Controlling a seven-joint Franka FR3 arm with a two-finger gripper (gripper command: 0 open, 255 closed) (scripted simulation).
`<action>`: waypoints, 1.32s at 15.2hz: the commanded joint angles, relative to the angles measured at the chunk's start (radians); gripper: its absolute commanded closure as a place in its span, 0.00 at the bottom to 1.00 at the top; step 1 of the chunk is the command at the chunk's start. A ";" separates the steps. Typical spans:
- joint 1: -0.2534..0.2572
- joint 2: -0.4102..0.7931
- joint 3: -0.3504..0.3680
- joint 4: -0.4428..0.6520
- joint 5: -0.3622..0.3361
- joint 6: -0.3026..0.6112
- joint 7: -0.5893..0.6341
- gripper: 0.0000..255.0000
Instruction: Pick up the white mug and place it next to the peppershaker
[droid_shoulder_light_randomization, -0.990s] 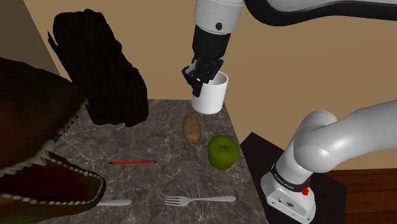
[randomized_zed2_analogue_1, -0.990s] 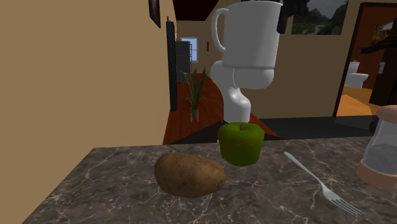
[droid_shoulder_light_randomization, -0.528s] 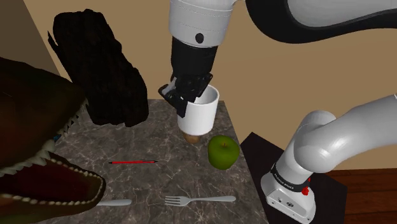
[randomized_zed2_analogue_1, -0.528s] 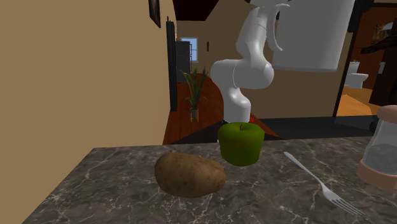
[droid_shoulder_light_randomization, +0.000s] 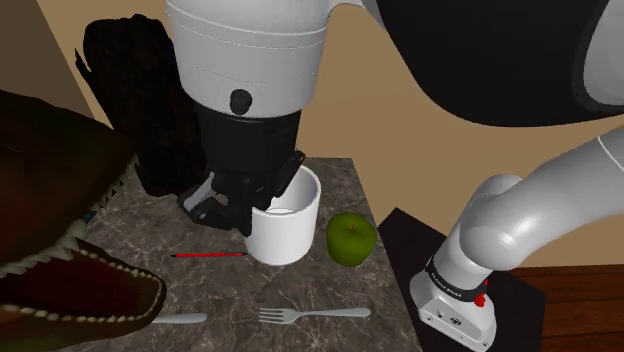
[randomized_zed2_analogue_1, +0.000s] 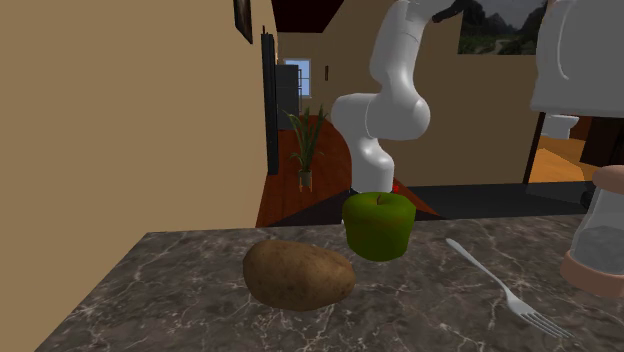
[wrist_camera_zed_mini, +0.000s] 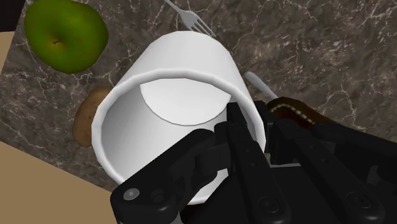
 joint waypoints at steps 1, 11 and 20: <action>-0.033 0.069 0.087 0.071 -0.032 -0.003 0.071 1.00; 0.188 0.765 0.427 0.444 -0.663 -0.143 0.647 1.00; 0.120 0.741 0.446 0.295 -0.644 -0.011 0.660 1.00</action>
